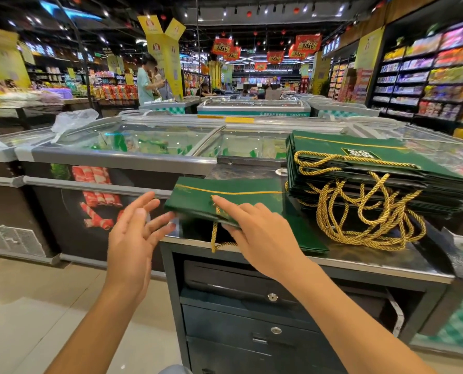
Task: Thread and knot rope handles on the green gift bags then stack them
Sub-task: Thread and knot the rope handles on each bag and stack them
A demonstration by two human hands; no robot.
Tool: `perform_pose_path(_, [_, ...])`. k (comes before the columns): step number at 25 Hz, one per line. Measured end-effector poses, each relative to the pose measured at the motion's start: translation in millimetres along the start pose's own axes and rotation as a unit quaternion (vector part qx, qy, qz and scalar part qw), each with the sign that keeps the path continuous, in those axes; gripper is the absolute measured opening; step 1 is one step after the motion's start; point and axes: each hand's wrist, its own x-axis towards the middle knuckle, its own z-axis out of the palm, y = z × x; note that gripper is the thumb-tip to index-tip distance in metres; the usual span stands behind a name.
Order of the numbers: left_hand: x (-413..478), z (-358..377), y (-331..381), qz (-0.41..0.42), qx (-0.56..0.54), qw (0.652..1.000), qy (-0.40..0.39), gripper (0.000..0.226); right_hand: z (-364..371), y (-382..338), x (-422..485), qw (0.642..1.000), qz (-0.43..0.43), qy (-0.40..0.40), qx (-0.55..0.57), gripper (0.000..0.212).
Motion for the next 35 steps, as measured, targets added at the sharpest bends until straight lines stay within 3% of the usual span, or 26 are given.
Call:
perform_pose_path(3, [-5,11,2,-0.045,0.002,0.998,-0.033,0.029,-20,5,10,0.985,0.055,0.061,0.150,0.051])
perform_pose_path(5, [-12,23,-3,-0.101,0.006,0.993,-0.064,0.036,-35,8,19,0.947,0.069,0.126,0.289,0.048])
perform_pose_path(7, [-18,33,-9,-0.158,-0.007,0.982,-0.103,0.048,-49,10,28,0.901,0.094,0.188,0.379,0.034])
perform_pose_path(10, [-25,44,-15,-0.208,0.021,0.967,-0.147,0.037,-56,15,35,0.818,0.186,0.262,0.477,0.026])
perform_pose_path(14, [-32,49,-16,-0.183,0.019,0.969,-0.166,0.041,-45,14,36,0.685,0.282,0.300,0.601,0.030])
perform_pose_path(16, [-32,46,-13,-0.142,-0.013,0.978,-0.150,0.034,-42,10,34,0.650,0.278,0.280,0.650,0.029])
perform_pose_path(21, [-9,14,3,-0.076,-0.048,0.995,-0.048,0.036,-45,6,13,0.709,0.286,0.115,0.635,0.034])
perform_pose_path(26, [20,-14,12,-0.103,0.059,0.993,-0.012,0.031,-43,17,-12,0.819,0.305,-0.091,0.477,0.007])
perform_pose_path(29, [30,-24,4,-0.120,0.126,0.984,-0.039,0.028,-42,31,-25,0.883,0.271,-0.181,0.337,0.023])
perform_pose_path(32, [35,-27,-5,-0.129,0.182,0.972,-0.071,0.027,-47,45,-32,0.933,0.225,-0.193,0.204,0.021])
perform_pose_path(35, [36,-20,-9,-0.109,0.237,0.962,-0.085,0.021,-47,50,-30,0.965,0.185,-0.083,0.167,0.011])
